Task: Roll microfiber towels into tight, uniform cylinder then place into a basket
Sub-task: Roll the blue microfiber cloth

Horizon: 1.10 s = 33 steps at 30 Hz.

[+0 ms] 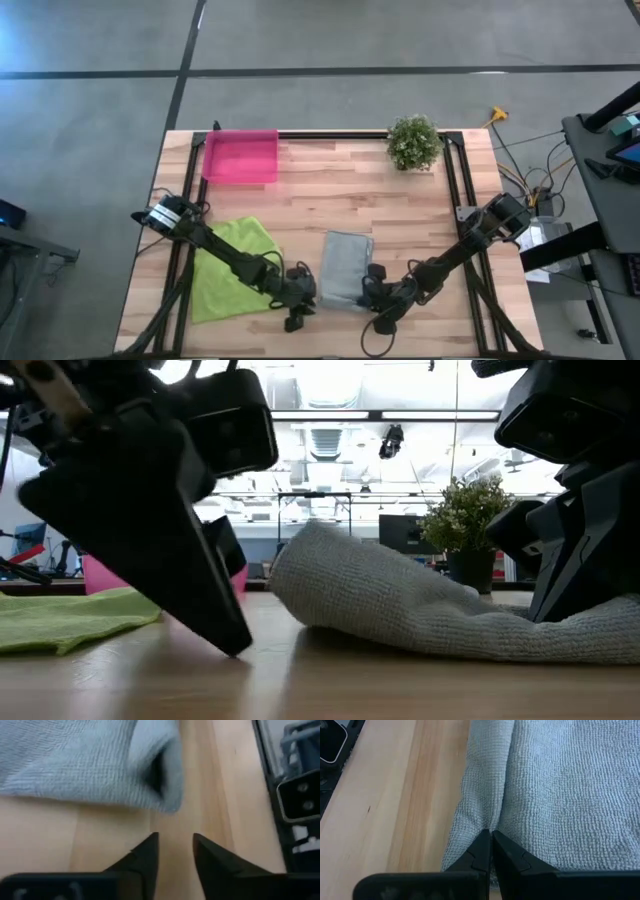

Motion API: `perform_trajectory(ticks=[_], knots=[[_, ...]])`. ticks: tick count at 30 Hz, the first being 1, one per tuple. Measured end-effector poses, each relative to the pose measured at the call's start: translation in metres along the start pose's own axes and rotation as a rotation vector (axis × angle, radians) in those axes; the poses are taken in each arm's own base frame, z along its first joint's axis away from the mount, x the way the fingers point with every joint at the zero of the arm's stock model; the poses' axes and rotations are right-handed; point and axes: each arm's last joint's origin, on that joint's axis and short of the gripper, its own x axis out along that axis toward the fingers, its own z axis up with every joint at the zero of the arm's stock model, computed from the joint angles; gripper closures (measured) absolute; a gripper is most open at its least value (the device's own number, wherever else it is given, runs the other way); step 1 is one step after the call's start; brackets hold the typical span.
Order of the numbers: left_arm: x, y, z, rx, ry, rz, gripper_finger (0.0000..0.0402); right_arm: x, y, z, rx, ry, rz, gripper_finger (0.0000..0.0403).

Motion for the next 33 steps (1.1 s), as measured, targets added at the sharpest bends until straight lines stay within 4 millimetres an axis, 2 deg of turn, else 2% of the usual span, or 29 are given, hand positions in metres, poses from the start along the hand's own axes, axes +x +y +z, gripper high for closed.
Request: perform_trajectory(ticks=[5,8,11,16,19,22,26,33], knots=[[-0.015,0.001,0.0,0.083,0.068,0.067,0.0238,0.0,0.0,0.0,0.0,0.002,0.001,0.039],[-0.03,-0.001,0.002,0.162,0.102,0.09,0.0228,0.0,0.0,0.0,0.0,0.003,0.002,0.039],[-0.05,-0.007,0.011,0.198,0.067,0.092,0.0227,0.0,0.0,0.0,0.0,0.003,0.002,0.039],[-0.089,-0.027,0.043,0.341,-0.176,0.081,0.0227,0.0,0.0,0.0,0.0,0.005,0.005,0.039],[-0.102,-0.037,0.059,0.524,-0.309,0.073,0.0227,0.0,0.0,0.0,0.004,0.004,0.005,0.039],[-0.094,-0.034,0.06,0.701,-0.282,0.115,0.0227,0.0,0.0,0.0,0.003,0.004,0.005,0.039],[-0.072,-0.021,0.063,0.774,-0.194,0.085,0.0225,0.0,0.0,0.0,0.004,0.005,0.004,0.039],[-0.032,-0.011,0.063,0.669,-0.09,-0.024,0.0225,0.0,0.002,0.003,0.009,0.003,0.009,0.039]])
